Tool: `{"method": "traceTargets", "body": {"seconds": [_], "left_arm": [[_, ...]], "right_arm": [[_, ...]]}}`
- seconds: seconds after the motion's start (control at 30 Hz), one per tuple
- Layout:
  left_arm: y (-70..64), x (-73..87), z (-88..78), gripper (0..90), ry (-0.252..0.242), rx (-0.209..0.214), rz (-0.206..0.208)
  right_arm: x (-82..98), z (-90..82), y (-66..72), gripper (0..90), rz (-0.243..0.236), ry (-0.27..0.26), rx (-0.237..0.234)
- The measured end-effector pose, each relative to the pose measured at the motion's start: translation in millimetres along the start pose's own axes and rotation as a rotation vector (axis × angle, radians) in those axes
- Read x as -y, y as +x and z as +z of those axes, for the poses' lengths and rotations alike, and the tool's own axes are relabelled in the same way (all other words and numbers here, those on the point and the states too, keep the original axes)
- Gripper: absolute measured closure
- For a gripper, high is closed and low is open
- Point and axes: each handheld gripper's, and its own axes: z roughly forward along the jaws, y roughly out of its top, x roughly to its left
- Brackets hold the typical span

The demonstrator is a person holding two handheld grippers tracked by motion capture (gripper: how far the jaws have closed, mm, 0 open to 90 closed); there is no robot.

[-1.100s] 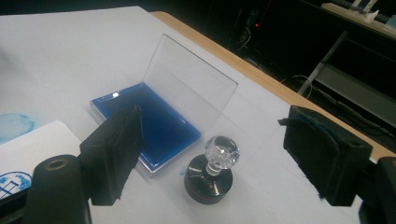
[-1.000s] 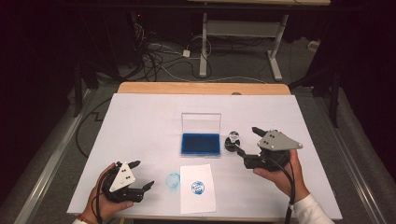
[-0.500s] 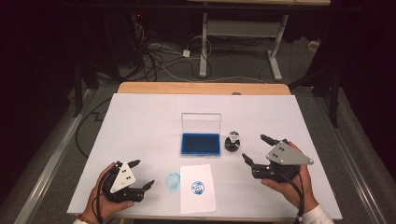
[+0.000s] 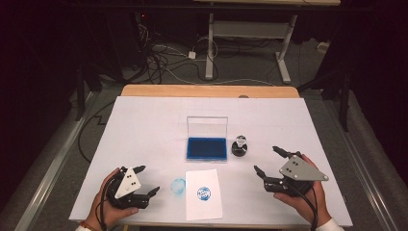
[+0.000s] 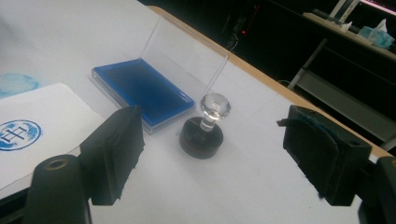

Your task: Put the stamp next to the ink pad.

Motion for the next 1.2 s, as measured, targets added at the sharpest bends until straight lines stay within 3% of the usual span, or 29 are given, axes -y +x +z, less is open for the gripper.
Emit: {"method": "traceTargets", "body": {"seconds": [0.27,0.57,0.87,1.2], "left_arm": [[0.3,-0.6,-0.6,17.9,-0.001,-0.002,0.001],[1.5,-2.2,-0.9,17.9,-0.008,-0.005,-0.004],[1.6,-1.5,-4.2,17.9,-0.015,-0.025,-0.018],[-2.7,-1.5,-11.0,17.9,-0.025,-0.033,-0.005]], "right_arm": [[14.5,-4.0,0.9,20.4,-0.003,0.016,0.007],[31.0,-6.5,8.0,20.4,-0.043,0.054,0.008],[53.8,-11.1,12.3,20.4,0.021,0.074,0.001],[59.0,-16.3,15.1,17.5,0.025,0.07,0.002]]}}
